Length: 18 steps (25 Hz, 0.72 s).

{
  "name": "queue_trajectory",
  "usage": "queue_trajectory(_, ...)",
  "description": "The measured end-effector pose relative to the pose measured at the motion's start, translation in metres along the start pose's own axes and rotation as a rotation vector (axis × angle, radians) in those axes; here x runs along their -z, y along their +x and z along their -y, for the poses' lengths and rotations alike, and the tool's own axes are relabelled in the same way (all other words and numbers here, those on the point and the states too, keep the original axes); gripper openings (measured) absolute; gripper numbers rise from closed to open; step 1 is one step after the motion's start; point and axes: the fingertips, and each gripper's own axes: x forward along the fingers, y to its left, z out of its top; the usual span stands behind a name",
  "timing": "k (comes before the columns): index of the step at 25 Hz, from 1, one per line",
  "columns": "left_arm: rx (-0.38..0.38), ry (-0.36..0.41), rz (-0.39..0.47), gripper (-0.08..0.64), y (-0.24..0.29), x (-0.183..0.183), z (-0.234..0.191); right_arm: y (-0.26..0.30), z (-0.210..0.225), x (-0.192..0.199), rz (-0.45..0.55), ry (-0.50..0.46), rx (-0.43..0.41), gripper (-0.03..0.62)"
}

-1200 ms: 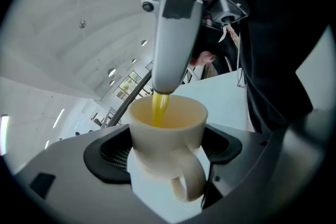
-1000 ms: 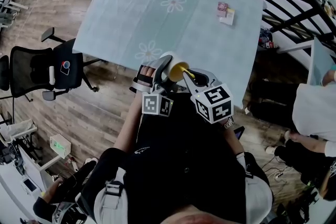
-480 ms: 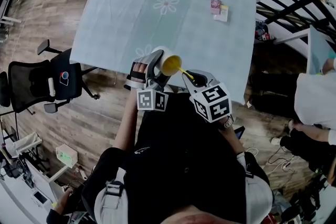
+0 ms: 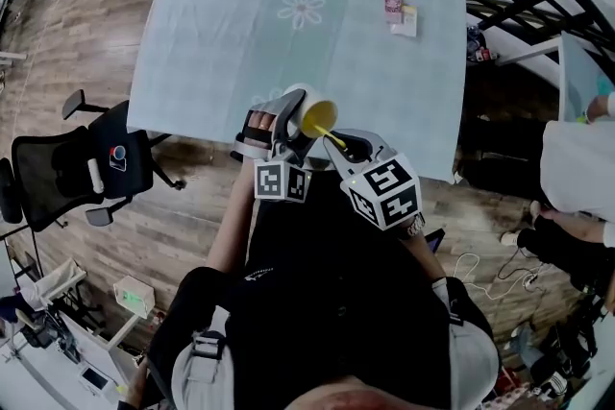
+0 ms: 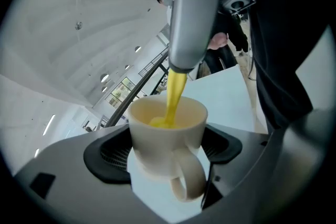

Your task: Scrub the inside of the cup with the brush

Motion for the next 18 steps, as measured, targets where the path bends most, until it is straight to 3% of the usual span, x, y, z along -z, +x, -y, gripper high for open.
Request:
queue_trajectory(11, 0.111, 0.014, 0.14, 0.403, 0.002, 0.025, -0.007, 0.026, 0.012, -0.025, 0.026, 0.12, 0.179, 0.038)
queue_trajectory(18, 0.134, -0.035, 0.203, 0.403, 0.011, 0.043, -0.027, 0.034, 0.022, -0.025, 0.011, 0.162, 0.299, 0.038)
